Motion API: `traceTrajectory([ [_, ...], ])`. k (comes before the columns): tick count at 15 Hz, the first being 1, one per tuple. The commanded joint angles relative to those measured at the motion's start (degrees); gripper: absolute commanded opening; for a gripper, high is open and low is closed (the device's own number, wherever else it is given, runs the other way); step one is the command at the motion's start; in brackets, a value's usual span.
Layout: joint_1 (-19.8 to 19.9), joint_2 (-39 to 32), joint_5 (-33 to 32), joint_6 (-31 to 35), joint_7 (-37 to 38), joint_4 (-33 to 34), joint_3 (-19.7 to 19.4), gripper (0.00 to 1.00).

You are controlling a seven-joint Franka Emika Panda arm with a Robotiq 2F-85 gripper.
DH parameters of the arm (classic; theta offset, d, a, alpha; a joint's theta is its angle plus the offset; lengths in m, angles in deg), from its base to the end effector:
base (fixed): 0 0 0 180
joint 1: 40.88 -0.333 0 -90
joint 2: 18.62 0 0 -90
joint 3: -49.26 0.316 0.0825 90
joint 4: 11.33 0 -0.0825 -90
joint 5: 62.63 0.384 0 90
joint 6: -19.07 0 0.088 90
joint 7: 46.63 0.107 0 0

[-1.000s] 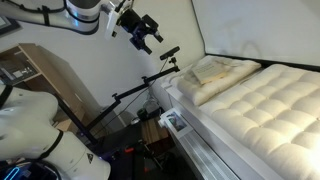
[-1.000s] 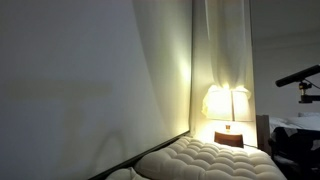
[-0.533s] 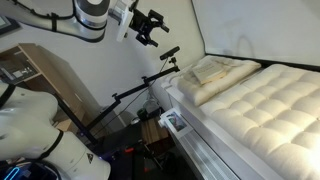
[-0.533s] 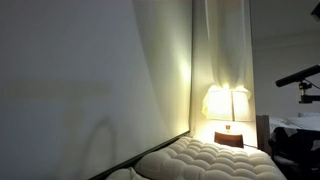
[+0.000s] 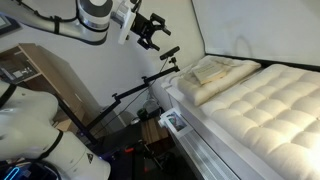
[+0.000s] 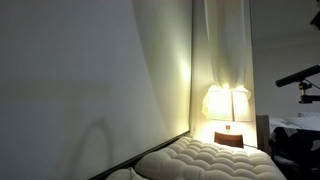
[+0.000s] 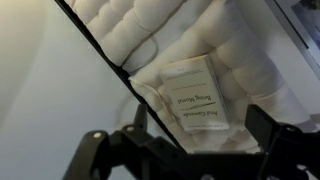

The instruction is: Flip over the book on the left pillow

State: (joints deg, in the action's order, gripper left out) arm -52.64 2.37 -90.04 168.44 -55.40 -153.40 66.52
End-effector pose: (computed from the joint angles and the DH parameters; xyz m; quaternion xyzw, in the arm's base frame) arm 0.3990 0.2388 0.4666 0.8291 0.4662 0.2537 0.1758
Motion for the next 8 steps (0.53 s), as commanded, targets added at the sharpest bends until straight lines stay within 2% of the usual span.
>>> traceTrajectory([
  [1, 0.2, -4.9, -5.7, -2.9, -2.5, 1.6, 2.6, 1.00],
  [4, -1.1, -9.3, -9.9, -4.3, -5.1, 2.2, 3.4, 1.00],
  [8, -2.8, -16.1, -13.1, -2.1, -13.4, 3.3, 2.0, 1.00],
])
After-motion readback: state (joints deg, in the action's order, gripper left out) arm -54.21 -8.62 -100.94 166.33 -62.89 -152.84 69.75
